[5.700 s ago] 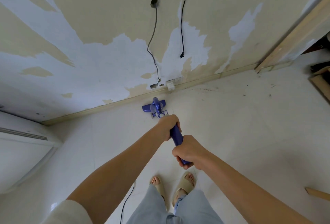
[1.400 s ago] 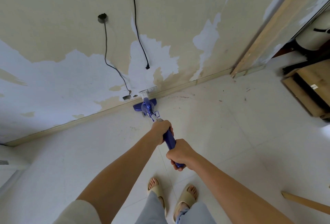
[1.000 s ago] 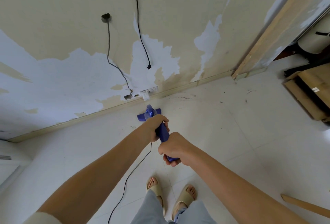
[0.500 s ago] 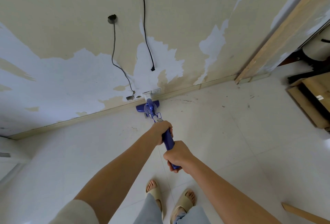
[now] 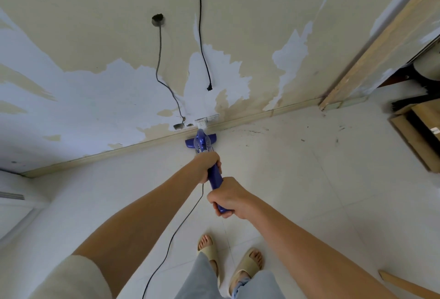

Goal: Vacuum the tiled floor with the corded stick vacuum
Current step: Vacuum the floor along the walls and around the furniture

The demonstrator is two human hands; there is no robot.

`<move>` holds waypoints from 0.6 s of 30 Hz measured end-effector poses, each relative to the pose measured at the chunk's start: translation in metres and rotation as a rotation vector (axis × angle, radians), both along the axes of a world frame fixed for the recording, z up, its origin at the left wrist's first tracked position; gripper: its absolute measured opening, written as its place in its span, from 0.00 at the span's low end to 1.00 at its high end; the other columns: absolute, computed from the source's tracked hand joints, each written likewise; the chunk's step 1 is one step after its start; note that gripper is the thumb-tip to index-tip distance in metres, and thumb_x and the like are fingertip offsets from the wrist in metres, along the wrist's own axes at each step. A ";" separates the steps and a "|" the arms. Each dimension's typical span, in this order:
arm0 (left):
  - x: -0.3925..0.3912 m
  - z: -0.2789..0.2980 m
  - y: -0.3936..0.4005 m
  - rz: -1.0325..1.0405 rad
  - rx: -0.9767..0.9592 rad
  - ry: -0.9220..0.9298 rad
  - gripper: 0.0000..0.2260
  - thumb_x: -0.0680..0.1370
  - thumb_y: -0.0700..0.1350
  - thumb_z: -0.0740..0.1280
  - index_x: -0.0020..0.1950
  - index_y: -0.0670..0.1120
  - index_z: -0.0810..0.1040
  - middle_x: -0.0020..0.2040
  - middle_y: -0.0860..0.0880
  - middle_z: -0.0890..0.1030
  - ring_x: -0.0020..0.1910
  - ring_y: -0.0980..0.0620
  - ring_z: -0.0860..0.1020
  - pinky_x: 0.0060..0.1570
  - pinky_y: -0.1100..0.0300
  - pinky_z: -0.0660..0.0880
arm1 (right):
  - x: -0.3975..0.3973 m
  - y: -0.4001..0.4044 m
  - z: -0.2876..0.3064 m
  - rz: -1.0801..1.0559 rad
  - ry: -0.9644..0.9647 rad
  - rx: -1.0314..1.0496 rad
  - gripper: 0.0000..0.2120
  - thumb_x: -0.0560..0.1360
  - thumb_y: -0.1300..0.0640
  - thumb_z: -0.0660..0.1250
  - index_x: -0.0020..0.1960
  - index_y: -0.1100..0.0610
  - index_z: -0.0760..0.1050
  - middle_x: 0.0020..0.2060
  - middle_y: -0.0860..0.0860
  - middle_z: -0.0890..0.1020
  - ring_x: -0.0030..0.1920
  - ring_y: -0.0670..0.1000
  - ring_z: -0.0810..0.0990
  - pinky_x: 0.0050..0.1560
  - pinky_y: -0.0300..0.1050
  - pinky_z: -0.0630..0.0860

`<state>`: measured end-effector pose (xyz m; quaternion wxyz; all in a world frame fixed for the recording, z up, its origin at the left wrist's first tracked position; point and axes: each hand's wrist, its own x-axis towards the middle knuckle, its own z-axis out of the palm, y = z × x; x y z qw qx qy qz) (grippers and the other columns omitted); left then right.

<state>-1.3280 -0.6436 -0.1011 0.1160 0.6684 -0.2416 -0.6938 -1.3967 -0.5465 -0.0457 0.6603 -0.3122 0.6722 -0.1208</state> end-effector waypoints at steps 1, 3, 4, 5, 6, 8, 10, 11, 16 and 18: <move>0.010 0.003 0.000 0.000 0.001 -0.014 0.08 0.75 0.32 0.58 0.37 0.41 0.69 0.29 0.45 0.71 0.28 0.51 0.69 0.30 0.60 0.70 | 0.008 0.000 0.003 0.001 -0.022 0.002 0.06 0.70 0.70 0.60 0.43 0.61 0.69 0.28 0.54 0.73 0.23 0.48 0.73 0.20 0.36 0.65; 0.026 0.010 0.004 0.014 0.013 -0.027 0.08 0.74 0.32 0.58 0.36 0.41 0.69 0.29 0.45 0.71 0.28 0.51 0.69 0.31 0.60 0.70 | 0.021 0.001 0.008 0.017 -0.051 0.004 0.05 0.70 0.69 0.60 0.44 0.62 0.70 0.28 0.54 0.73 0.24 0.48 0.73 0.21 0.36 0.65; 0.032 0.011 0.007 0.024 0.012 -0.029 0.08 0.74 0.32 0.58 0.36 0.41 0.69 0.29 0.45 0.71 0.28 0.51 0.69 0.31 0.60 0.70 | 0.024 0.003 0.009 0.027 -0.060 0.003 0.05 0.70 0.69 0.61 0.44 0.62 0.70 0.28 0.54 0.73 0.25 0.48 0.73 0.21 0.36 0.65; 0.036 0.012 0.010 0.035 0.011 -0.031 0.07 0.73 0.32 0.58 0.36 0.40 0.69 0.29 0.44 0.71 0.28 0.50 0.69 0.32 0.59 0.70 | 0.026 0.004 0.010 0.036 -0.068 0.002 0.05 0.70 0.69 0.61 0.44 0.62 0.69 0.28 0.54 0.73 0.25 0.48 0.73 0.21 0.37 0.65; 0.042 0.012 0.012 0.049 0.006 -0.029 0.07 0.73 0.32 0.58 0.37 0.40 0.69 0.29 0.44 0.71 0.28 0.50 0.70 0.32 0.59 0.70 | 0.030 0.005 0.012 0.044 -0.075 0.003 0.05 0.70 0.69 0.61 0.44 0.62 0.69 0.28 0.54 0.73 0.25 0.48 0.73 0.21 0.37 0.65; 0.053 0.011 0.013 0.073 -0.005 -0.021 0.06 0.73 0.31 0.58 0.38 0.40 0.69 0.29 0.44 0.71 0.28 0.50 0.70 0.32 0.59 0.70 | 0.040 0.005 0.013 0.052 -0.093 0.009 0.06 0.70 0.69 0.60 0.44 0.61 0.69 0.28 0.55 0.72 0.24 0.48 0.73 0.20 0.36 0.64; 0.067 0.011 0.011 0.084 -0.011 -0.023 0.05 0.73 0.31 0.59 0.40 0.40 0.70 0.30 0.44 0.71 0.28 0.50 0.69 0.32 0.59 0.70 | 0.053 0.003 0.013 0.048 -0.111 0.018 0.06 0.70 0.69 0.60 0.45 0.62 0.68 0.28 0.55 0.72 0.23 0.48 0.73 0.20 0.35 0.64; 0.076 0.010 0.008 0.085 -0.009 -0.029 0.05 0.74 0.31 0.60 0.41 0.40 0.70 0.30 0.44 0.72 0.28 0.50 0.69 0.32 0.59 0.71 | 0.062 0.000 0.013 0.048 -0.118 0.024 0.06 0.70 0.69 0.60 0.46 0.62 0.68 0.28 0.55 0.72 0.23 0.48 0.73 0.20 0.35 0.64; 0.111 0.001 -0.014 0.075 -0.024 -0.077 0.04 0.73 0.32 0.60 0.42 0.40 0.72 0.29 0.45 0.72 0.26 0.51 0.69 0.31 0.59 0.70 | 0.103 -0.019 0.011 0.010 -0.138 0.040 0.07 0.69 0.70 0.58 0.45 0.61 0.68 0.29 0.55 0.71 0.22 0.47 0.73 0.20 0.34 0.64; 0.120 -0.002 -0.023 0.063 -0.029 -0.100 0.05 0.72 0.32 0.59 0.43 0.39 0.72 0.28 0.44 0.71 0.26 0.51 0.69 0.31 0.59 0.69 | 0.113 -0.026 0.011 -0.005 -0.138 0.036 0.07 0.69 0.70 0.58 0.44 0.61 0.68 0.28 0.55 0.71 0.21 0.47 0.72 0.20 0.34 0.63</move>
